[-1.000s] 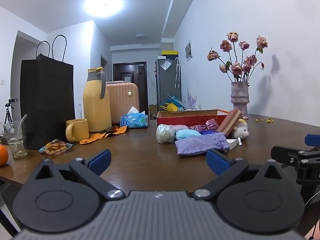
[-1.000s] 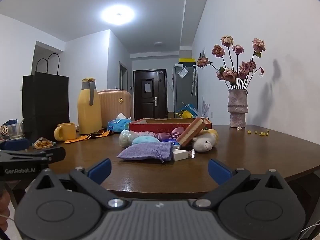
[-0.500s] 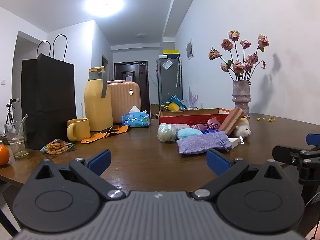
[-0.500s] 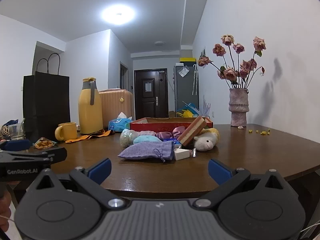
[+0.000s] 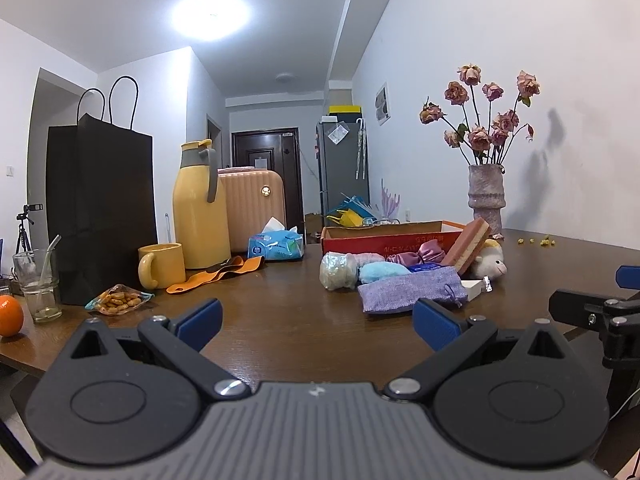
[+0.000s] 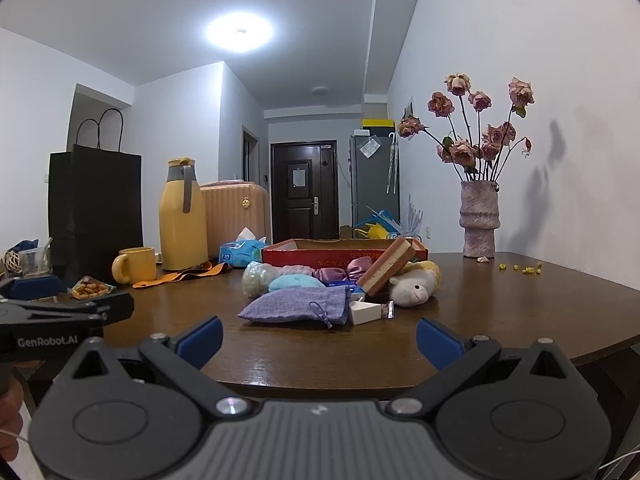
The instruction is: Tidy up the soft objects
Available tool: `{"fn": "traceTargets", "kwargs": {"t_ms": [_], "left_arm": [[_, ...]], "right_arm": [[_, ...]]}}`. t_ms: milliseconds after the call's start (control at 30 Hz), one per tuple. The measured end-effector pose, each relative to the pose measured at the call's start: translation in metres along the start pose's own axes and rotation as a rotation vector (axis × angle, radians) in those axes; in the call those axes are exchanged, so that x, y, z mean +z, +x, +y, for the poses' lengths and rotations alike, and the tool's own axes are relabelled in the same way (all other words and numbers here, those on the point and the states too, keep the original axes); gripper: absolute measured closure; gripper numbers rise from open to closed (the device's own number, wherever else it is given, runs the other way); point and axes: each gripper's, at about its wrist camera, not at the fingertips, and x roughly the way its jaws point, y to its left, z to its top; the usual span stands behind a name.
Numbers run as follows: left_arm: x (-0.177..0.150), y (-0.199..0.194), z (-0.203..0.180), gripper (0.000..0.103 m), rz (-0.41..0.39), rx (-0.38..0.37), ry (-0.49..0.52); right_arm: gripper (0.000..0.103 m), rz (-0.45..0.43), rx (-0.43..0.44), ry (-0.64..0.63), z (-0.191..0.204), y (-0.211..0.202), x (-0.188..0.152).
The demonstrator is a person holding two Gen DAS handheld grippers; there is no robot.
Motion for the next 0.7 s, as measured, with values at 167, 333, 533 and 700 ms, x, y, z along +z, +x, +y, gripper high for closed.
{"fn": "traceTargets", "kwargs": {"t_ms": [167,333,533,700], "left_arm": [[0.0002,0.0012,0.0002,0.000,0.003,-0.010,-0.003],[-0.0009,0.0005,0.0002,0.000,0.006,-0.018,-0.004],[-0.0008,0.0005,-0.0008,0.000,0.011,-0.024,-0.004],[-0.0008,0.0005,-0.0016,0.000,0.010,-0.029,0.001]], "right_arm": [[0.000,0.002,-0.001,0.002,0.0001,0.0006,-0.0003],[0.000,0.006,0.001,0.006,-0.0002,0.0011,-0.0006],[0.000,0.010,0.003,0.008,-0.0008,0.0010,-0.0008],[0.000,0.012,0.002,0.009,-0.0003,0.0010,-0.0013]]}}
